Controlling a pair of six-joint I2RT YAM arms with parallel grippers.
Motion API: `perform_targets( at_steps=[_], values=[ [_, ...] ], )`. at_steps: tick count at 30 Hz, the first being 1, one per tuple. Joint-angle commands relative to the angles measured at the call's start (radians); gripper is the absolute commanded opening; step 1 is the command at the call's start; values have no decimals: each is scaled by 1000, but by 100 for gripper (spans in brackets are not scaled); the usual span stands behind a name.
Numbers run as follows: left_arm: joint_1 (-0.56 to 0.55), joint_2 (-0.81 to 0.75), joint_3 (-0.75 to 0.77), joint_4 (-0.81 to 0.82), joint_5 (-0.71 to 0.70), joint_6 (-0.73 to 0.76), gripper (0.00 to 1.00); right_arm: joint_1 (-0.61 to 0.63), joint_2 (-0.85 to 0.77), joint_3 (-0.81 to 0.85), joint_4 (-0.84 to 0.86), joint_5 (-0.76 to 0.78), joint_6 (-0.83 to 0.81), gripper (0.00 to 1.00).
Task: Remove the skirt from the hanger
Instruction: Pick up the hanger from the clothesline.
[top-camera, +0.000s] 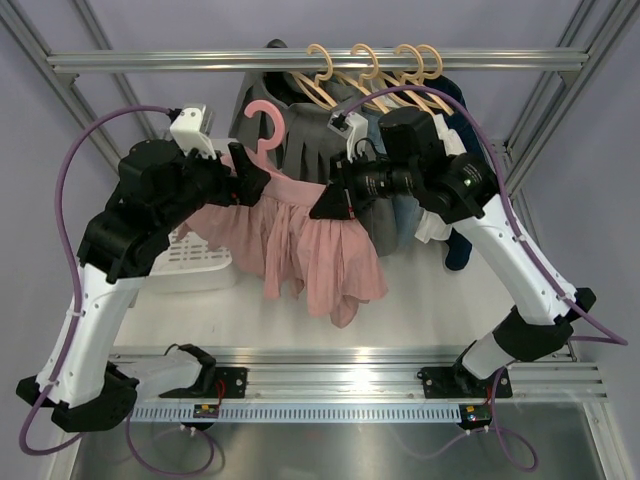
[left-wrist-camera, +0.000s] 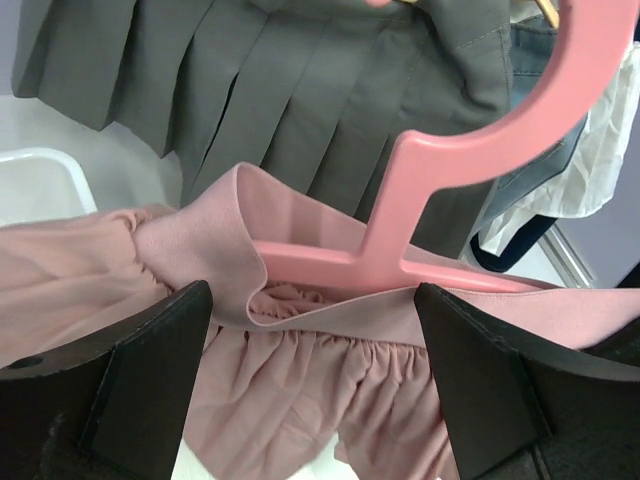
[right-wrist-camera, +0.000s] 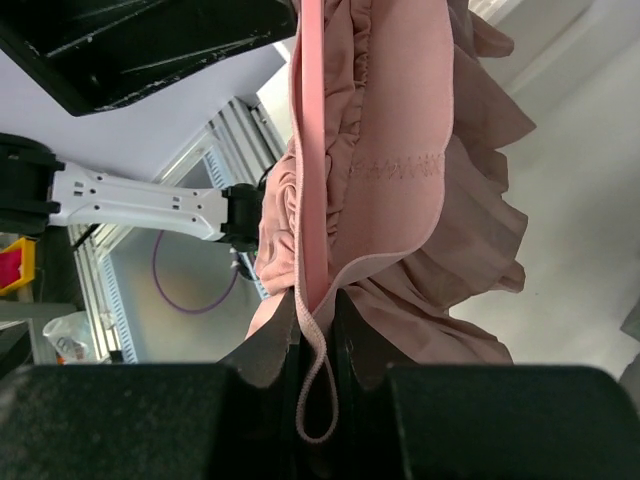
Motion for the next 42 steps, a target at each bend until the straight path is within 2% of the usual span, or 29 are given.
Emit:
perform_targets(
  at_steps=[1, 9, 12, 18, 31, 40, 42],
  values=[
    [-38, 6, 53, 5, -105, 41, 87, 4, -44, 2, 66, -76, 37, 0],
    [-118, -69, 55, 24, -201, 35, 84, 4, -57, -41, 73, -55, 35, 0],
    [-118, -85, 70, 15, -162, 32, 83, 4, -63, -48, 78, -70, 43, 0],
    [-121, -20, 73, 14, -108, 31, 80, 4, -69, -45, 105, -98, 63, 0],
    [-155, 35, 78, 74, -103, 40, 75, 4, -69, -47, 96, -121, 63, 0],
    [-193, 49, 69, 67, -154, 54, 63, 4, -74, -47, 96, -122, 71, 0],
    [-195, 53, 70, 67, -154, 54, 56, 4, -74, -47, 93, -122, 71, 0]
  ],
)
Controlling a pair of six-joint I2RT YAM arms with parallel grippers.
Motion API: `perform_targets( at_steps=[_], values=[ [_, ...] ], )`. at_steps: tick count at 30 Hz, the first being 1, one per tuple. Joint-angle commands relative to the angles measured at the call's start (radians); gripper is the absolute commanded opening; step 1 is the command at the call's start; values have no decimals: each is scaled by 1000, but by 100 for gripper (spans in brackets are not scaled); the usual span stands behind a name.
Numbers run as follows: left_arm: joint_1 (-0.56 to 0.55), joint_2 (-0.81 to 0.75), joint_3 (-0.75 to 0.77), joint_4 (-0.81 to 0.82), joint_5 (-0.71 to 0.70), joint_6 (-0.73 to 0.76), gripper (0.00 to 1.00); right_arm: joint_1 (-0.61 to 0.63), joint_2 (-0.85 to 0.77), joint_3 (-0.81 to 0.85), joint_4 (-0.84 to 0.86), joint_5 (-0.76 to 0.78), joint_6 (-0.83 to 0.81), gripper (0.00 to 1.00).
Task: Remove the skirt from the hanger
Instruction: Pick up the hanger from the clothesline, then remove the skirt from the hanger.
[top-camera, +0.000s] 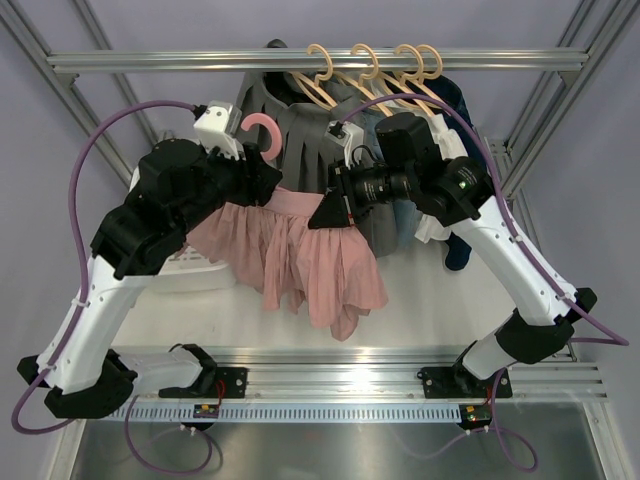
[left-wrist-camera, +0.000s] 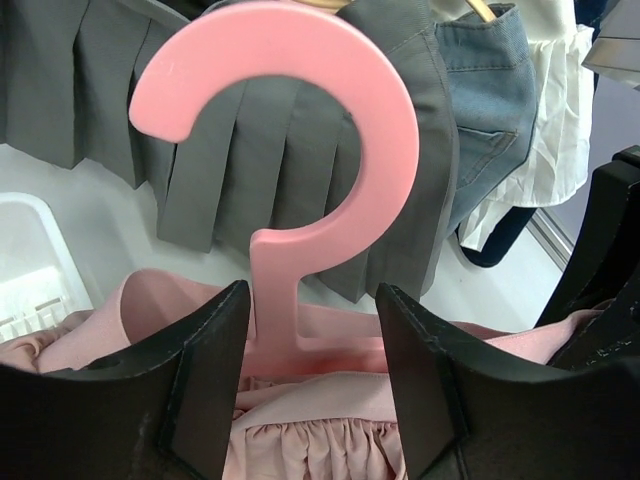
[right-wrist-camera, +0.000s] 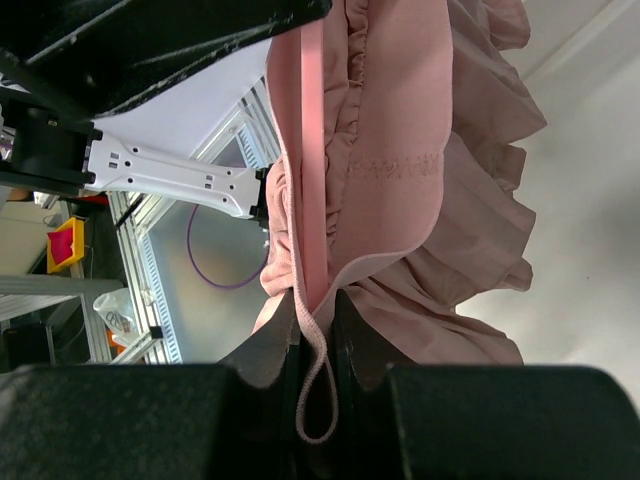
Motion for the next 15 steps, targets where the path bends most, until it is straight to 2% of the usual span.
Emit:
perform_targets(
  at_steps=[1, 6, 7, 9, 10, 12, 15],
  values=[
    [-11, 9, 26, 32, -32, 17, 54, 4, -53, 17, 80, -38, 15, 0],
    [-24, 21, 29, 20, -58, 21, 42, 4, -62, 14, 89, -38, 21, 0],
    [-24, 23, 31, 15, -63, 23, 33, 4, -64, 15, 87, -38, 21, 0],
    [-24, 34, 34, 11, -72, 31, 22, 3, -68, 15, 91, -48, 20, 0],
    [-24, 37, 35, 5, -77, 35, 11, 3, -70, 15, 92, -51, 23, 0],
    [-24, 50, 41, 0, -81, 44, 2, 4, -71, 20, 83, -53, 20, 0],
    [-26, 61, 47, 3, -69, 49, 0, 4, -67, 38, 66, -50, 8, 0]
  ],
)
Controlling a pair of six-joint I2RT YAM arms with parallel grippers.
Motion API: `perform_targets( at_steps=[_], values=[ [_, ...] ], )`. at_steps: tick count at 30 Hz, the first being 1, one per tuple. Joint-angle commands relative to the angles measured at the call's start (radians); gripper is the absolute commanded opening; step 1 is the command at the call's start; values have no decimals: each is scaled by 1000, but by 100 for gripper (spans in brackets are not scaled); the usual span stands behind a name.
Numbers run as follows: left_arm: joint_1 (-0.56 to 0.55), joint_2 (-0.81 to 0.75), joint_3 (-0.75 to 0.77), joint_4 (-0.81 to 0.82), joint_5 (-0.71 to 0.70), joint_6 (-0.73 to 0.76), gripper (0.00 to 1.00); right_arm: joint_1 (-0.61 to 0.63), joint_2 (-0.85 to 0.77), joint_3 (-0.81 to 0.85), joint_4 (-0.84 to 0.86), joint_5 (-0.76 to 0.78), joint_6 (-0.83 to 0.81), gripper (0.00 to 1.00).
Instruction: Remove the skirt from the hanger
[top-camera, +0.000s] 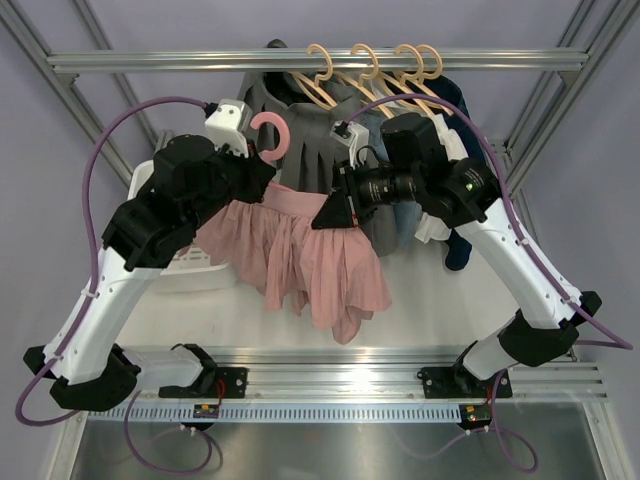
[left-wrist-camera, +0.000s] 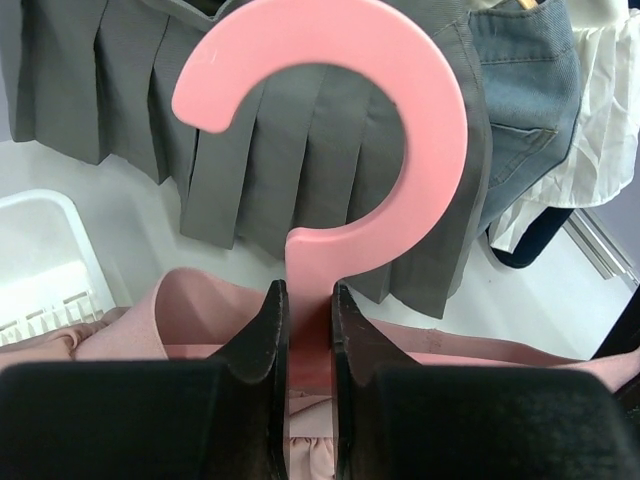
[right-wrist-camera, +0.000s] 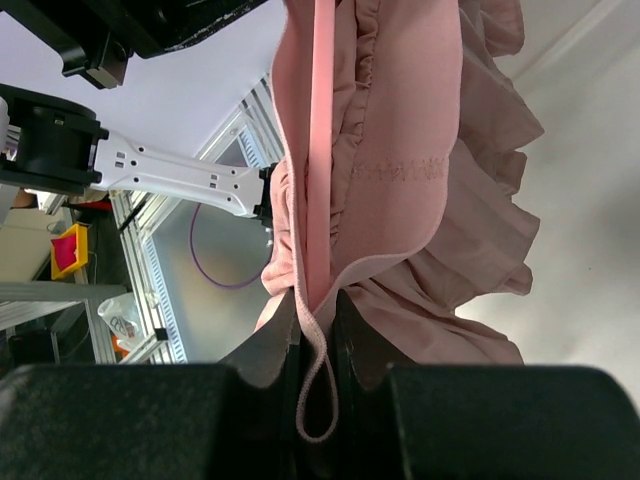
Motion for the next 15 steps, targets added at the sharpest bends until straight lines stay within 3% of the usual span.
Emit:
perform_targets(
  at_steps=[1, 4, 5, 6, 7, 8, 9, 15],
  values=[
    [-4, 23, 38, 13, 3, 20, 0, 6, -45, 43, 78, -57, -8, 0],
    [-4, 14, 41, 23, 6, 25, 0, 6, -45, 49, 56, -56, -26, 0],
    [-6, 11, 41, 26, 5, 31, 0, 6, -53, 45, 50, -39, -35, 10],
    [-4, 7, 41, 26, 3, 36, 0, 6, -53, 37, 52, -27, -35, 52],
    [-6, 5, 54, 23, 0, 42, 0, 6, -73, 8, 56, -17, -38, 73],
    [-6, 7, 65, 17, -2, 48, 0, 6, -102, -10, 62, -4, -44, 81],
    [-4, 11, 79, 2, 1, 53, 0, 6, -117, -27, 73, 7, -48, 98],
    [-4, 34, 160, -29, 34, 65, 0, 6, -261, -201, 79, 82, -84, 99]
  ],
)
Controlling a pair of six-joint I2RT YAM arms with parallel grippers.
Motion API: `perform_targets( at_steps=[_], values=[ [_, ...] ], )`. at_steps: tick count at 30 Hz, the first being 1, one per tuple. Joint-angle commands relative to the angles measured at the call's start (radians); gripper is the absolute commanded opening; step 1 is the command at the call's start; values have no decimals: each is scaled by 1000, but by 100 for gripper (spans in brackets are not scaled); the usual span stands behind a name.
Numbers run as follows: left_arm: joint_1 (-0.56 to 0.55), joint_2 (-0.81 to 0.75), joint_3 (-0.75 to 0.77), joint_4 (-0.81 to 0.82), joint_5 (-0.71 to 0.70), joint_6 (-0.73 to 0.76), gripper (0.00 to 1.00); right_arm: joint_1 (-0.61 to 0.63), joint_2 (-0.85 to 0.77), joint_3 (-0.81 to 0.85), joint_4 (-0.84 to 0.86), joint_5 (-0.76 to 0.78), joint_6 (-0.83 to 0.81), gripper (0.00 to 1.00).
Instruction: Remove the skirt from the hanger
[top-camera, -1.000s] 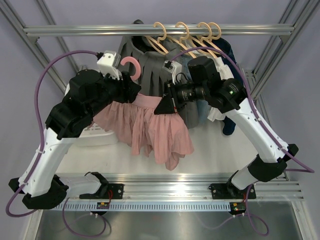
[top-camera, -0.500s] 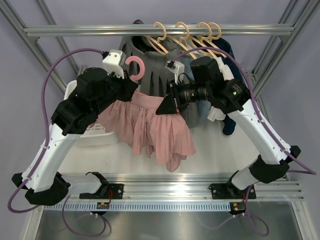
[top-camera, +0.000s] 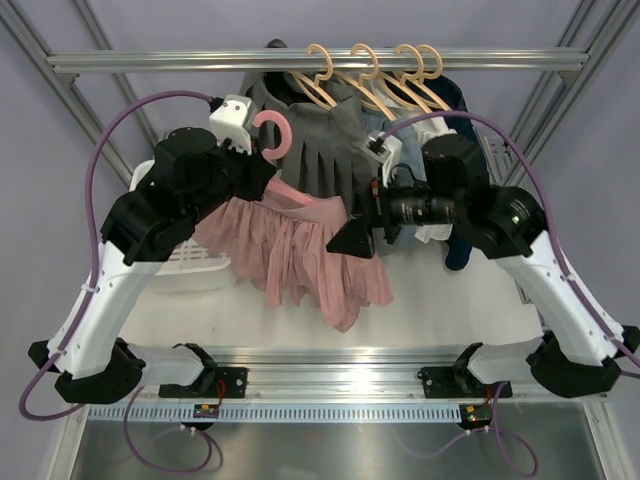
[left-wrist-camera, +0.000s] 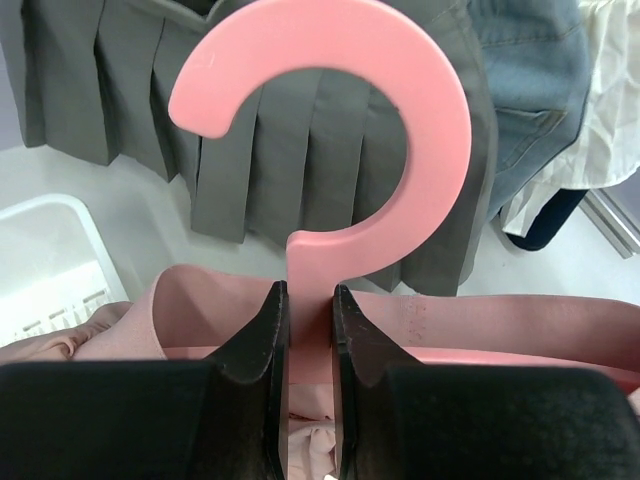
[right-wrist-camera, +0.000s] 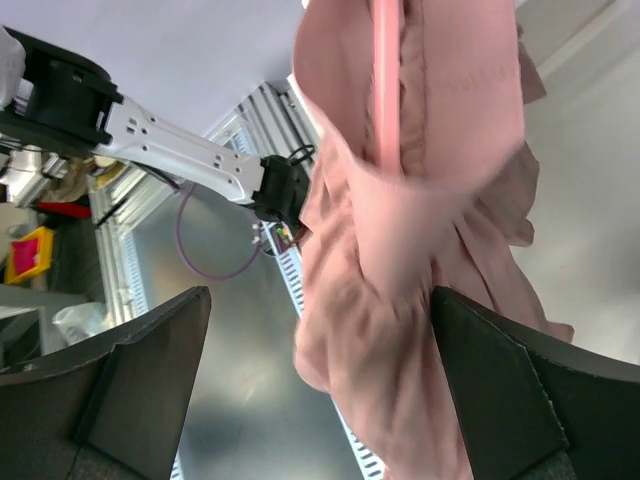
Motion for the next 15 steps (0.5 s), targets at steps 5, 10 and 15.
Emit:
perform_targets(
  at_steps=[5, 10, 15],
  values=[
    [-6, -8, 99, 35, 30, 20, 0, 5, -169, -200, 21, 118, -73, 100],
    [-4, 3, 114, 27, 36, 16, 0, 5, -177, -223, -1, 152, -80, 86],
    [-4, 6, 116, 23, 36, 16, 0, 5, -181, -221, -25, 198, -93, 50]
  ],
)
